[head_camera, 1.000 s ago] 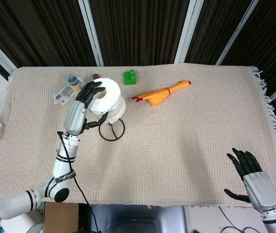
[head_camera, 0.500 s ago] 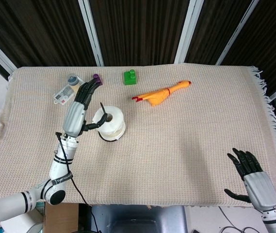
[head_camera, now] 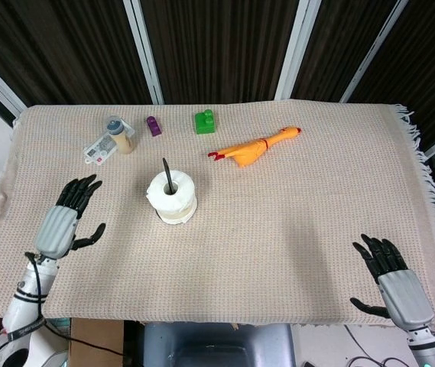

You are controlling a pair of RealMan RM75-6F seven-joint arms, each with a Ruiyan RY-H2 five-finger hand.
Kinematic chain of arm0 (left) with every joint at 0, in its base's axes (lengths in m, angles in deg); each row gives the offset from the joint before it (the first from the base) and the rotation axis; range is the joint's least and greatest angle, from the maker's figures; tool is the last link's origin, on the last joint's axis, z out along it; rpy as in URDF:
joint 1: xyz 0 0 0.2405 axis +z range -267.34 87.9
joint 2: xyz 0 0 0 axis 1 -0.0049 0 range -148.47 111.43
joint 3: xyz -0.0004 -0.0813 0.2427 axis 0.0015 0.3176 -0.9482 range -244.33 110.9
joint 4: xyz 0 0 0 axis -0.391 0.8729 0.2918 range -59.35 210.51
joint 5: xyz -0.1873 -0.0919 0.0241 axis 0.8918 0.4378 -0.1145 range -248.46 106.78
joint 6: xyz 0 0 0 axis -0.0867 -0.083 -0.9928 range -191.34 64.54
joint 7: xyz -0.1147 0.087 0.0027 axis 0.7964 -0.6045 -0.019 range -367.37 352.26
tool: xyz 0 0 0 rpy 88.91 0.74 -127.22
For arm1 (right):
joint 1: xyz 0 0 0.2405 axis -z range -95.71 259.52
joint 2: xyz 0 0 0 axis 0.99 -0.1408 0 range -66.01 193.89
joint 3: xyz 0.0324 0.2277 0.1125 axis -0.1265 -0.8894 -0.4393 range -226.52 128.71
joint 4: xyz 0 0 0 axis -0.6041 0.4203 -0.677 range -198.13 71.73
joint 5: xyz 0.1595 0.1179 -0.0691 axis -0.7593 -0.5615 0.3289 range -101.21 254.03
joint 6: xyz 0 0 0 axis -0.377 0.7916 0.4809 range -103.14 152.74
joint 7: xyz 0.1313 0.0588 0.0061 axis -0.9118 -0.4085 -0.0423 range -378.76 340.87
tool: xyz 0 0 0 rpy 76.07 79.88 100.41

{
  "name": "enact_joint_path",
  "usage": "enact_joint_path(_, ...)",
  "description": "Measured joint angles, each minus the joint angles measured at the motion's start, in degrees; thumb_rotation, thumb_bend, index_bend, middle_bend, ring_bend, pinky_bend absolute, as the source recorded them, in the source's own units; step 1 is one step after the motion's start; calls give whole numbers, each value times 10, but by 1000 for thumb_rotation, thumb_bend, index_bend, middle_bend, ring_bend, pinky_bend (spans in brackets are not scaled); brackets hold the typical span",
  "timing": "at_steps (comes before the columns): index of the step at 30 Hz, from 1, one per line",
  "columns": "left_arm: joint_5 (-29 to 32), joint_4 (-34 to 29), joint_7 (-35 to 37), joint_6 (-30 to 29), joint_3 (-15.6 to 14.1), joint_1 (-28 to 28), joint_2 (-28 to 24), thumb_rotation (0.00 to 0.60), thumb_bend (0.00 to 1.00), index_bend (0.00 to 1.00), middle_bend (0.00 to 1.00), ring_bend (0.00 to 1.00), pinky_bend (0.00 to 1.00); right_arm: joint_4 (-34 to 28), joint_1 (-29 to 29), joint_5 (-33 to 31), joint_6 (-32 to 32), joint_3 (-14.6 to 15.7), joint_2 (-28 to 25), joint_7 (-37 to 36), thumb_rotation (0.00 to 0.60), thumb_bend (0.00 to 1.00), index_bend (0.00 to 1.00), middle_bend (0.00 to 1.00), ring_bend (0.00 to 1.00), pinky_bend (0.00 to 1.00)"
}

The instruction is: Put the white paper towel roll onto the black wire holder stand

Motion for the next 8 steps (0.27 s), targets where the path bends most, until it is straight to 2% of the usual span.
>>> enact_joint_path(5, -12, 46, -3, -33, -68, 80, -2, 600, 430, 0, 0, 0, 0, 0, -4, -5, -14, -1, 14, 26, 600, 78, 0, 0, 0, 0)
enact_joint_path(8, -38, 77, -16, -56, -97, 106, 1, 600, 429, 0, 0, 0, 0, 0, -5, -7, -16, -1, 21, 36, 600, 79, 0, 0, 0, 0)
